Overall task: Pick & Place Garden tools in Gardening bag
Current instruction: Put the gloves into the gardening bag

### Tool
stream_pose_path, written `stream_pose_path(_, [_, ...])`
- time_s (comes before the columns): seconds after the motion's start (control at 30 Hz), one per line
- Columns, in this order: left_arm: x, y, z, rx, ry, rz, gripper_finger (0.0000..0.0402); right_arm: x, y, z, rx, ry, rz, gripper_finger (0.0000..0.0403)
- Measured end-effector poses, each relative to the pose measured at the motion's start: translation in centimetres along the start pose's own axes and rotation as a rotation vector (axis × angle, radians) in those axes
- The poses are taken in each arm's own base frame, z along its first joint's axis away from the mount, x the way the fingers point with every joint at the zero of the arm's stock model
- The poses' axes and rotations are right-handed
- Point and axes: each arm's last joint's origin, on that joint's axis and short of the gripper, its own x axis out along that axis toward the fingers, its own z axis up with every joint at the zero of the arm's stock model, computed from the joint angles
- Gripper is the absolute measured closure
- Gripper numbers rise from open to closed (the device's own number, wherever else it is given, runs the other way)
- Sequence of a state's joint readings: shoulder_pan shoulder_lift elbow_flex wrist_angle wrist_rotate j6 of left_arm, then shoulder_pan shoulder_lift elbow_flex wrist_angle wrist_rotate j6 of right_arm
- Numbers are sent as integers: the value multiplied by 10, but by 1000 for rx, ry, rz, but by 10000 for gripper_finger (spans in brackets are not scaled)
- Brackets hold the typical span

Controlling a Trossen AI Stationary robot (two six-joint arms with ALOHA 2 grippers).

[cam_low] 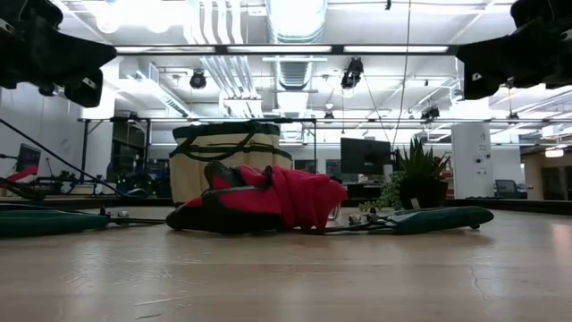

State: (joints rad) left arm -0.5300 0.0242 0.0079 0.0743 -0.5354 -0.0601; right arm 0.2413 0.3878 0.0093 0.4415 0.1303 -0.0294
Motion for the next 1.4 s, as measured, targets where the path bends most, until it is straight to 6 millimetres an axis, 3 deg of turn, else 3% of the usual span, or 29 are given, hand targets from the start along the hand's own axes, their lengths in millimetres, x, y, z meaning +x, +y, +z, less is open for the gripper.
stream_pose_path(0.27, [0,0,0,0,0,0,396,0,-2,5,-115,-48,-59,394])
stream_pose_path(0.43, [0,0,0,0,0,0,396,0,-2,11,3,-117,-72,394])
stream_pose_path(0.83, [0,0,0,0,0,0,396,17,2,4,172,-58,-15,394])
stream_pose_path(1.03, [0,0,0,0,0,1,396,50,5,10,152,112,-31,394])
stream_pose_path(1.27, [0,0,0,0,-1,0,396,110,6,18,103,389,-34,394])
stream_pose_path(1.4, [0,0,0,0,0,0,396,144,11,16,50,442,30,377])
